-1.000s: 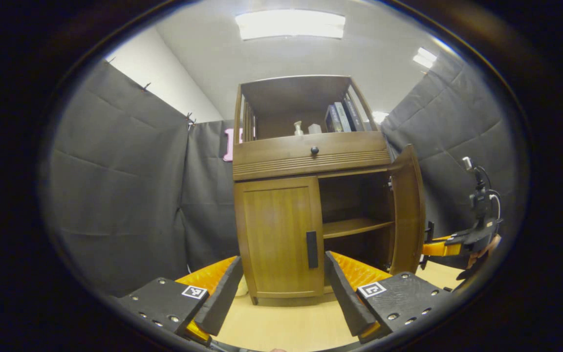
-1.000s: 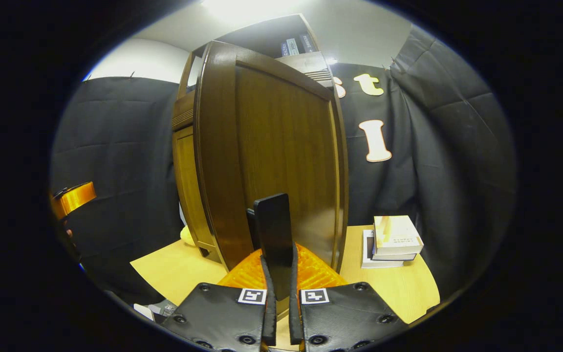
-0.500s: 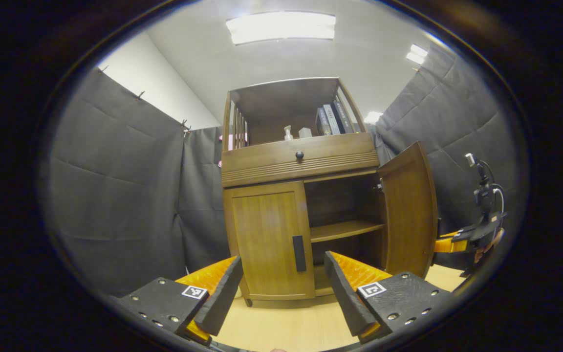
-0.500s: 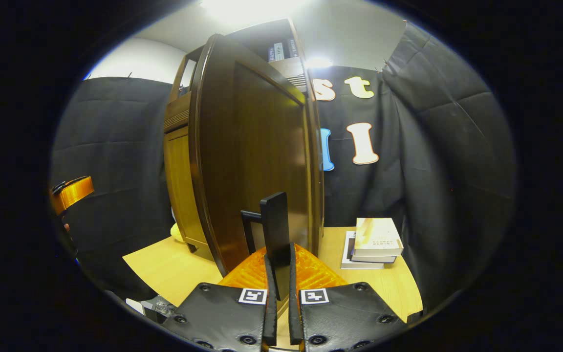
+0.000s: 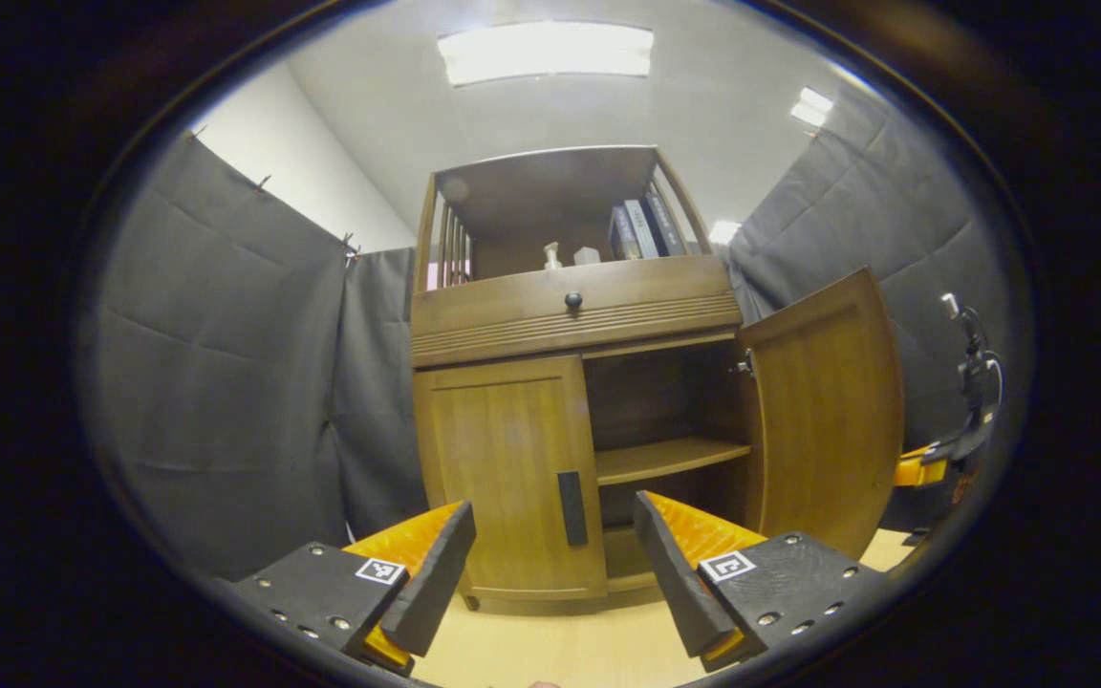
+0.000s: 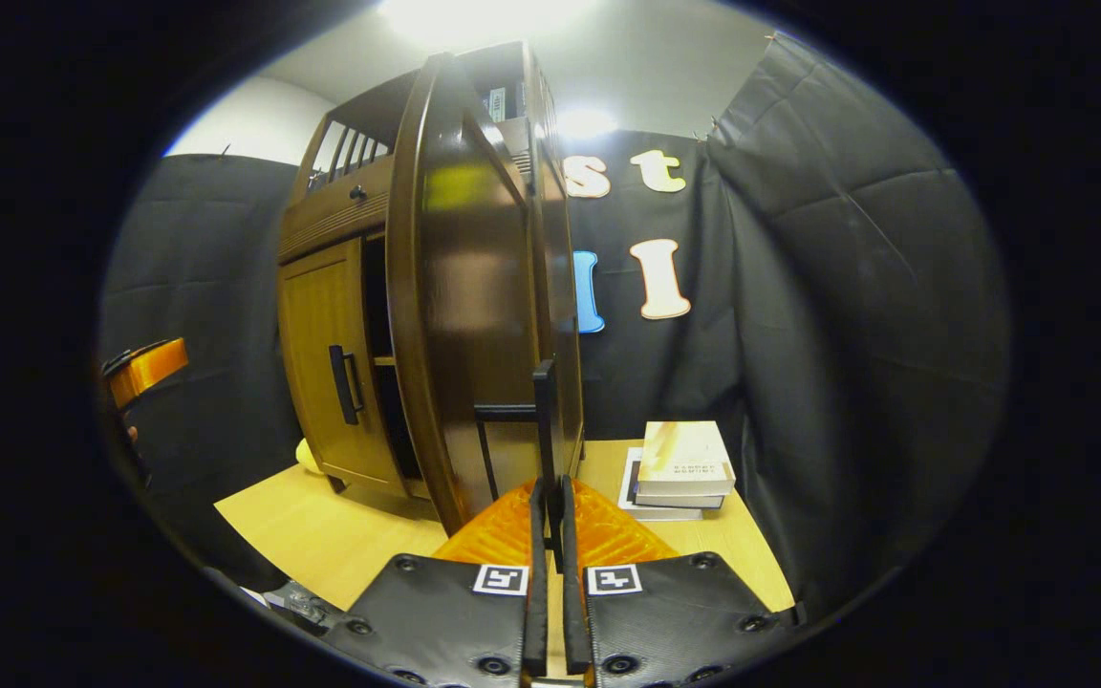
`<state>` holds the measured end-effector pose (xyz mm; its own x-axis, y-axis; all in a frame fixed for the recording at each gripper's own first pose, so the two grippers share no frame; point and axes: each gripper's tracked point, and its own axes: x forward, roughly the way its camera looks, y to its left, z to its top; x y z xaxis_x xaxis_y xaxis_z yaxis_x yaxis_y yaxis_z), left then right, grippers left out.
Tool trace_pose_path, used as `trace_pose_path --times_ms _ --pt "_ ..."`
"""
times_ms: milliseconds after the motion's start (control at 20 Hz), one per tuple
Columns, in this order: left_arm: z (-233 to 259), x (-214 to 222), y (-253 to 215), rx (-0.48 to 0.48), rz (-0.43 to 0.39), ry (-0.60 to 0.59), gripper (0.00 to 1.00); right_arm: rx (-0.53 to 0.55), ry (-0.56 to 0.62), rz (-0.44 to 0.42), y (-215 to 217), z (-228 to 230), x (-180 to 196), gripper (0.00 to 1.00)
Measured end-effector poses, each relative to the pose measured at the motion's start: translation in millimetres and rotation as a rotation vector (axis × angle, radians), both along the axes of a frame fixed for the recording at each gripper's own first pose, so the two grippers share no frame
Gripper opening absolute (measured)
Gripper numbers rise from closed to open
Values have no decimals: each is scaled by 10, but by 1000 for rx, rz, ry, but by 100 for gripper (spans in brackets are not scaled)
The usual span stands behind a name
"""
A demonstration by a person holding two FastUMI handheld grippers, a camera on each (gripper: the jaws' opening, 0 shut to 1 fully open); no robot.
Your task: Open the right door of the double-door shoe cabinet with the right hand, and open the left door with the left hand.
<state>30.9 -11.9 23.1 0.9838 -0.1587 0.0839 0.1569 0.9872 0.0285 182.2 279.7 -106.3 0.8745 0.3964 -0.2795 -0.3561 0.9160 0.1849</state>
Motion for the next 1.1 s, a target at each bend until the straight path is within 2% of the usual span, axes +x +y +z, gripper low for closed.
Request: trace_pose_path --times_ms 50,100,150,200,350,400,550,750,900,1100 --pt "-6 3 -9 4 -11 0 97 -2 -1 -3 -39 125 -43 0" --pt "-7 11 -23 6 -21 -1 97 -18 -9 -12 -94 226 -39 8" --pt "-22 16 -38 9 -30 0 97 -33 -19 -21 -105 33 11 2" --pt "-33 26 -45 11 -38 4 97 -43 -32 -26 -125 76 -23 8" --pt "-60 35 -60 25 -54 17 97 -89 -81 -73 -224 221 -170 8" --pt "-68 37 -62 27 -58 20 97 -96 -91 -97 -267 289 -269 17" --pt "-112 52 -83 20 -68 35 97 -119 -142 -185 -435 426 -361 49" --pt "-163 60 -93 21 -75 55 97 -106 -176 -298 -659 624 -386 98" --pt "-196 61 -148 -1 -88 71 97 -99 -188 -365 -777 699 -389 96" --pt "-243 107 -204 -29 -108 110 96 -128 -163 -404 -857 616 -408 96"
